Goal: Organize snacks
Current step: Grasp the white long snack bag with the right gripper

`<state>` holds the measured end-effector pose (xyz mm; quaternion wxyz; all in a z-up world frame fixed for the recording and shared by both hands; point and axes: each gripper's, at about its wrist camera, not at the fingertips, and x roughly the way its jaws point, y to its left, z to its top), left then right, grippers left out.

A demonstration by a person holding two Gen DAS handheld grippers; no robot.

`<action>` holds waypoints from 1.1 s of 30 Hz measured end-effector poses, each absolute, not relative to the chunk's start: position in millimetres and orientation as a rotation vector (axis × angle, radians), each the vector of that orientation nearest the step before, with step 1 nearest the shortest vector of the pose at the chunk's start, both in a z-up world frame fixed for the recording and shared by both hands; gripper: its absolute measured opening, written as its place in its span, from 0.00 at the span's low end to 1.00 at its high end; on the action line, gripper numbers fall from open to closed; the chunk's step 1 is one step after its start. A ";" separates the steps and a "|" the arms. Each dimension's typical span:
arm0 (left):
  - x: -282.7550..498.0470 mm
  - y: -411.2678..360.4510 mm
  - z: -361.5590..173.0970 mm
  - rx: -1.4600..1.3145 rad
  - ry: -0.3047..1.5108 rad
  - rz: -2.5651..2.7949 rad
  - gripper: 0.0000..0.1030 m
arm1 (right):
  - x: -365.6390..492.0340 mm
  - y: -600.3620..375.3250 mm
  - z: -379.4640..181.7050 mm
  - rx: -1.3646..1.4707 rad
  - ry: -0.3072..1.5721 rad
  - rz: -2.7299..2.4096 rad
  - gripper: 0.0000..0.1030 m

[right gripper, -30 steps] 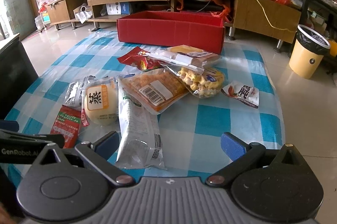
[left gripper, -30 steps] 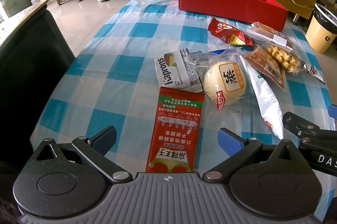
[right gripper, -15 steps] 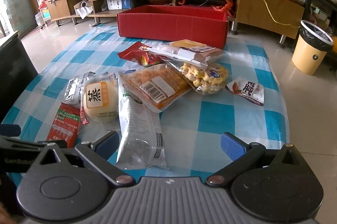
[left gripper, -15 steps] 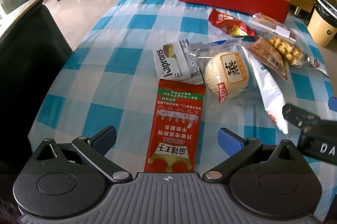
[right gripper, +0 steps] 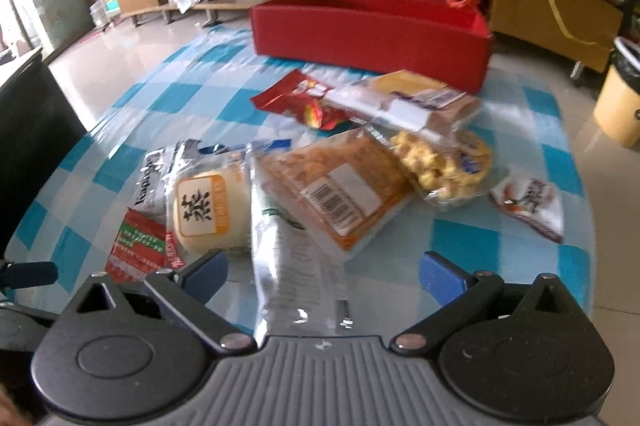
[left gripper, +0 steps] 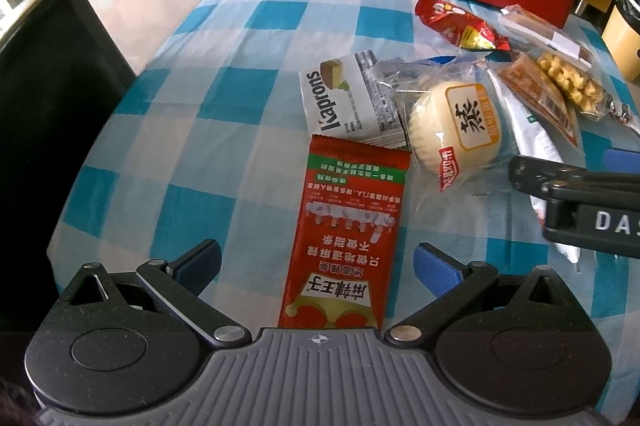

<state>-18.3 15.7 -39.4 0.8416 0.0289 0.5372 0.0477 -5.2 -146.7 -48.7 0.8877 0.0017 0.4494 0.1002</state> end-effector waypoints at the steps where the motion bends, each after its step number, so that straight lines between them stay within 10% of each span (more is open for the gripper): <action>1: -17.0 15.8 -40.9 0.061 1.141 0.102 1.00 | -1.8 -144.9 -51.5 0.001 0.947 0.218 0.92; 15: -4.1 15.2 -56.3 0.055 1.200 0.096 1.00 | 17.8 -120.2 -73.3 -0.008 1.015 0.321 0.80; 27: 0.5 12.9 -57.9 0.064 1.200 0.081 1.00 | 25.4 -104.0 -79.1 -0.058 1.062 0.340 0.98; 33: 2.8 13.1 -59.0 0.047 1.216 0.065 1.00 | 21.8 -108.3 -72.0 -0.088 1.030 0.314 0.58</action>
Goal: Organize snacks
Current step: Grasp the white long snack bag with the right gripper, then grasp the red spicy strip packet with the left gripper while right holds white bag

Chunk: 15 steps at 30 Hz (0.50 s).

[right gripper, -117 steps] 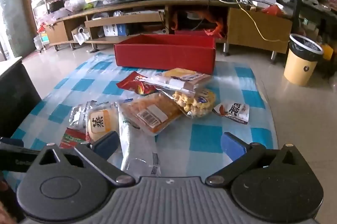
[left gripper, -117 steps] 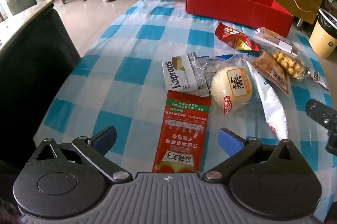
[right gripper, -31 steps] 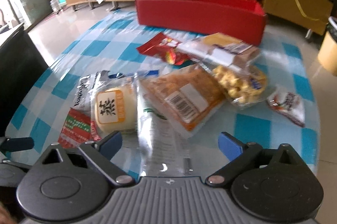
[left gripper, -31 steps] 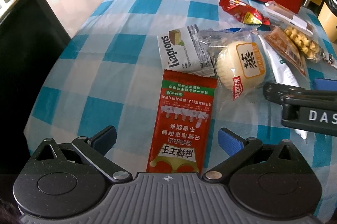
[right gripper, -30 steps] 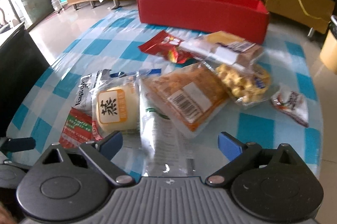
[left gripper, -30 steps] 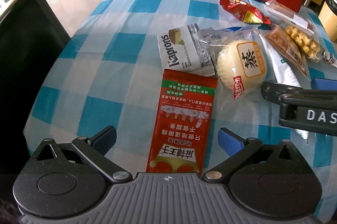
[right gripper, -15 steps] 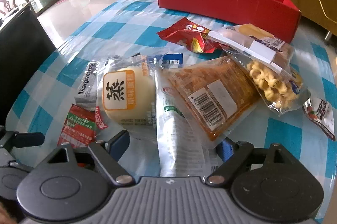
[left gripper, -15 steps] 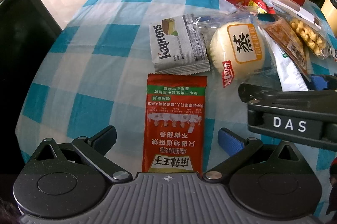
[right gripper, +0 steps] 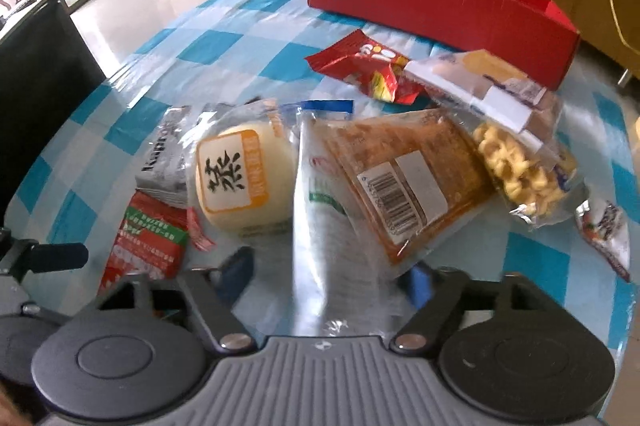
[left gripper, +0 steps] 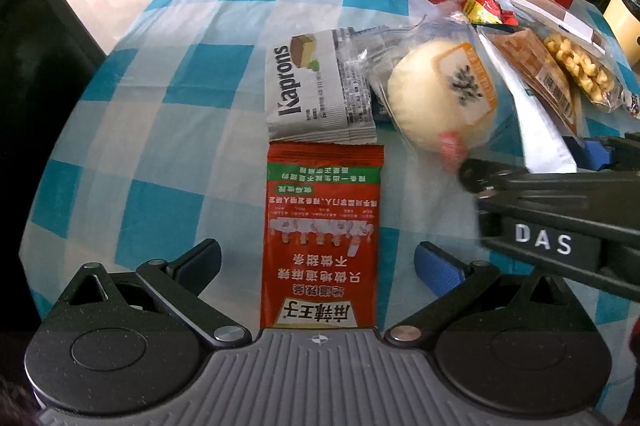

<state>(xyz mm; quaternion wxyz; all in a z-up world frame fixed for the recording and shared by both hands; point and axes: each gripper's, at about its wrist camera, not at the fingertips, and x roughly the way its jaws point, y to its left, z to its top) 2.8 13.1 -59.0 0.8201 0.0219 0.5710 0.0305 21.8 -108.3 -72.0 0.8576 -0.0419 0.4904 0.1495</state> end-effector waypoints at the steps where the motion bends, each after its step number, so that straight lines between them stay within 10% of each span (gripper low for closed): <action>1: 2.9 12.2 -59.0 0.049 1.216 0.064 1.00 | 20.5 -109.5 -70.8 -0.096 1.025 0.314 0.47; 15: -1.1 7.2 -58.3 0.077 1.201 0.064 1.00 | 6.0 -135.6 -64.2 -0.003 1.041 0.355 0.21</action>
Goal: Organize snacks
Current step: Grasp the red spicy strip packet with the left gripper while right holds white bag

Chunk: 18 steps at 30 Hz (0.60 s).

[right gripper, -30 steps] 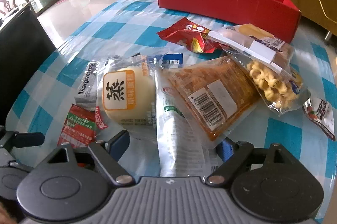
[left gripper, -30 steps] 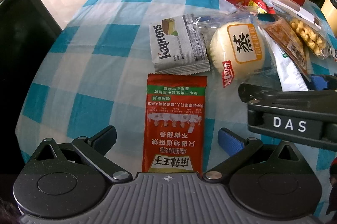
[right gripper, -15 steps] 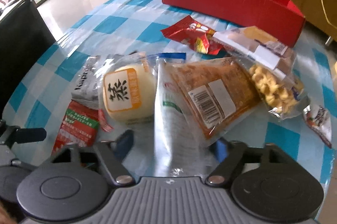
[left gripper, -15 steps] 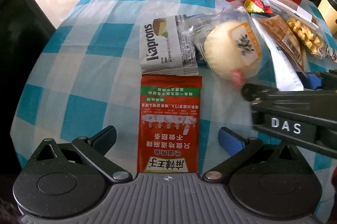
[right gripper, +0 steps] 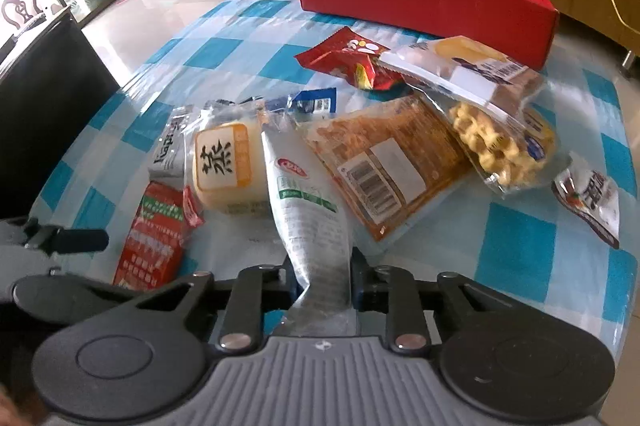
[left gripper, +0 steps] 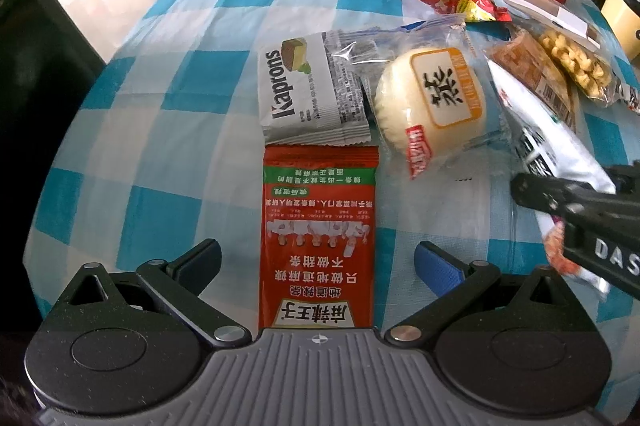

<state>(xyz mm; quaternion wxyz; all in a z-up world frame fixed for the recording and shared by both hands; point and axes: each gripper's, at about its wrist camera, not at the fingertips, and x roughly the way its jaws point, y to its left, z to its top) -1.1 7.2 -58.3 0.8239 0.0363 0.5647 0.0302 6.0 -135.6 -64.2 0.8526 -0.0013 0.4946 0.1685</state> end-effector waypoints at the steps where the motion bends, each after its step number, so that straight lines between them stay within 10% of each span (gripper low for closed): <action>1: -1.4 6.0 -58.0 0.084 1.198 0.064 1.00 | 3.0 -137.6 -63.6 -0.004 1.042 0.355 0.21; 18: -20.8 -24.7 -46.1 0.238 1.107 -0.021 0.56 | -27.6 -160.9 -54.3 0.022 1.026 0.337 0.20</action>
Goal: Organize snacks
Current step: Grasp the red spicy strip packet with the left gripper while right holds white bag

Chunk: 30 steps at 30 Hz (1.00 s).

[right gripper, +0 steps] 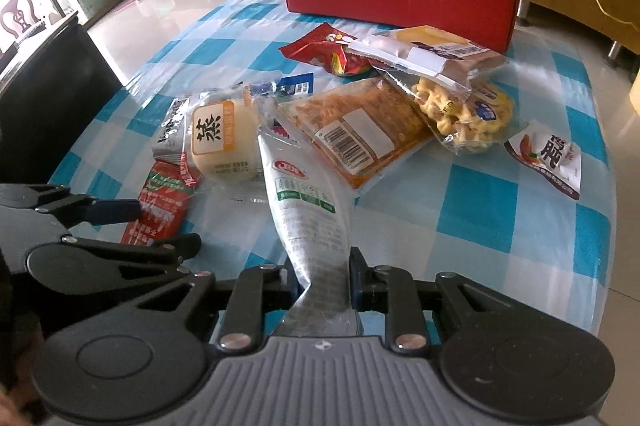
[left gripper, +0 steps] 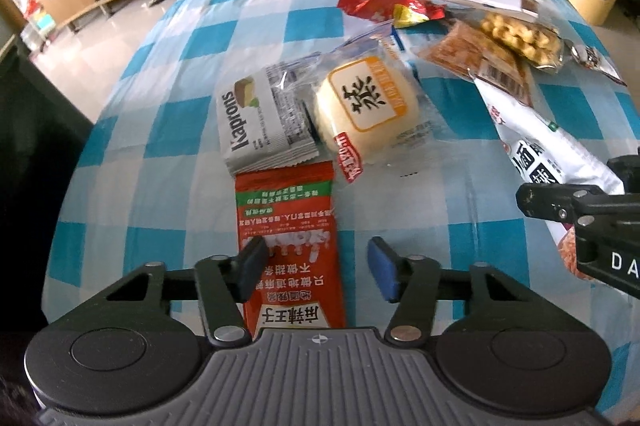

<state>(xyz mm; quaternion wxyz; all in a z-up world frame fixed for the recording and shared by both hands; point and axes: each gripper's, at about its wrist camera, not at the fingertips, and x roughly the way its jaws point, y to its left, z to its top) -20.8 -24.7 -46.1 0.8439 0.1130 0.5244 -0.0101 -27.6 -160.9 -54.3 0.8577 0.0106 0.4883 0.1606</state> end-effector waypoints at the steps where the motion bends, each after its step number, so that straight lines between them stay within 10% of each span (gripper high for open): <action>1: -21.2 -25.6 -45.7 0.244 1.105 -0.022 0.54 | -28.5 -161.4 -53.8 0.025 1.025 0.337 0.20; 20: -23.0 -9.0 -36.0 0.127 1.124 -0.062 0.21 | -39.5 -170.8 -50.7 0.064 1.024 0.337 0.20; 26: -17.2 12.9 -34.0 0.082 1.135 0.016 0.30 | -36.3 -170.8 -51.0 0.080 1.031 0.356 0.20; 30: -13.1 15.7 -36.2 0.080 1.142 0.072 0.80 | -37.1 -169.7 -49.8 0.086 1.032 0.371 0.20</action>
